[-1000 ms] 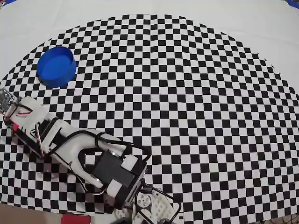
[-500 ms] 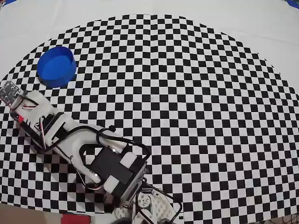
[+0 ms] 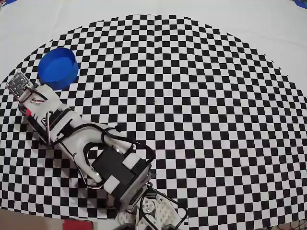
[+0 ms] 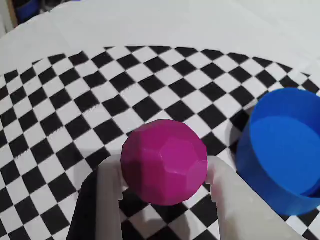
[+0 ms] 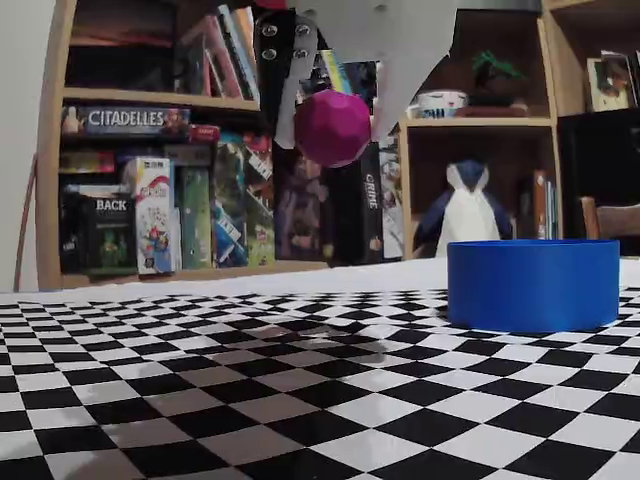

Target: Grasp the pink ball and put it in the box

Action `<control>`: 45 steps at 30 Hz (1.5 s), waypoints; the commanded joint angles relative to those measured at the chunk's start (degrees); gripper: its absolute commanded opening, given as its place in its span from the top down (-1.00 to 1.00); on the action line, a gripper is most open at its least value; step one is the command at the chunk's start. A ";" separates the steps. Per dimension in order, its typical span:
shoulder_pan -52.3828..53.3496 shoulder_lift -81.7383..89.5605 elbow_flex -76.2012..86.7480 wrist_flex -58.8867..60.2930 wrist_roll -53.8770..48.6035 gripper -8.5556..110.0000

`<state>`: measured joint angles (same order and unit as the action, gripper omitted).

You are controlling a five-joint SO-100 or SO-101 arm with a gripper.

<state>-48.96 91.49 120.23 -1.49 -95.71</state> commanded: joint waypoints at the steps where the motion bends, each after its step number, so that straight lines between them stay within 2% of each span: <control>1: 1.67 -0.09 -2.37 -0.97 -0.18 0.85; 45: 13.10 -6.94 -7.12 -3.43 -0.26 0.85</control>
<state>-36.12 84.11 115.31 -3.78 -95.71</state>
